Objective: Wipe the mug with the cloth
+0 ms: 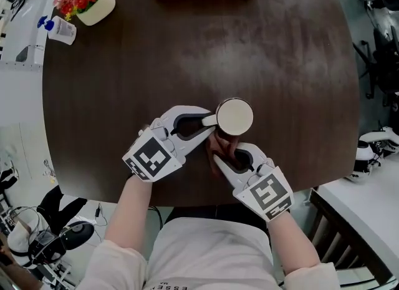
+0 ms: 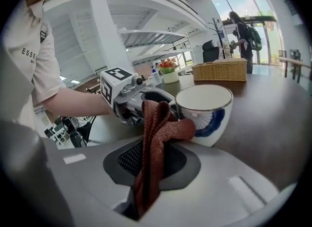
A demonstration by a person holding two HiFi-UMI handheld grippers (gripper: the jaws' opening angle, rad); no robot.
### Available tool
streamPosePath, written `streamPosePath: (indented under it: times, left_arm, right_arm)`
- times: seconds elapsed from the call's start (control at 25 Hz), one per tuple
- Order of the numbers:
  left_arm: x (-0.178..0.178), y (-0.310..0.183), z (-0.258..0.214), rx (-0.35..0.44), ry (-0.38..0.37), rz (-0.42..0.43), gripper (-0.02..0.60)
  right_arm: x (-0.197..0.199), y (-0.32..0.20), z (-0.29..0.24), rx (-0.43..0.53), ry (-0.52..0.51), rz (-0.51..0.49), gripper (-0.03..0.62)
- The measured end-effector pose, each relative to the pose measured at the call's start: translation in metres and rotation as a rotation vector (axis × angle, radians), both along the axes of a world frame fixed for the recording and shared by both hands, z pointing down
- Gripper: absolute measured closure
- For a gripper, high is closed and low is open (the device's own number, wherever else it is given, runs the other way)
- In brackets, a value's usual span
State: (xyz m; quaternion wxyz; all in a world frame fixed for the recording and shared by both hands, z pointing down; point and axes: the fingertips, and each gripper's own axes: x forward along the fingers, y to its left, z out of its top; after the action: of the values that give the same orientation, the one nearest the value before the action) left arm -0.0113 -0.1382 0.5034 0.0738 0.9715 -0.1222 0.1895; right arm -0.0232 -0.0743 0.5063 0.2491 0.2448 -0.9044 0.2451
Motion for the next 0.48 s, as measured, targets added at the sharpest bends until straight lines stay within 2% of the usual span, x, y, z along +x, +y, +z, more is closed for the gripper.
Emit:
streamPosePath:
  times: [0.2,0.48]
  left_arm:
    - [0.007,0.006,-0.002,0.026,-0.025,0.059,0.501]
    - [0.000,0.010,0.001,0.031,-0.024,0.135,0.502]
  right_arm:
    - [0.007,-0.006,-0.001,0.002,-0.020,0.013,0.510]
    - [0.030,-0.020,0.004,-0.123,-0.085,0.125,0.510]
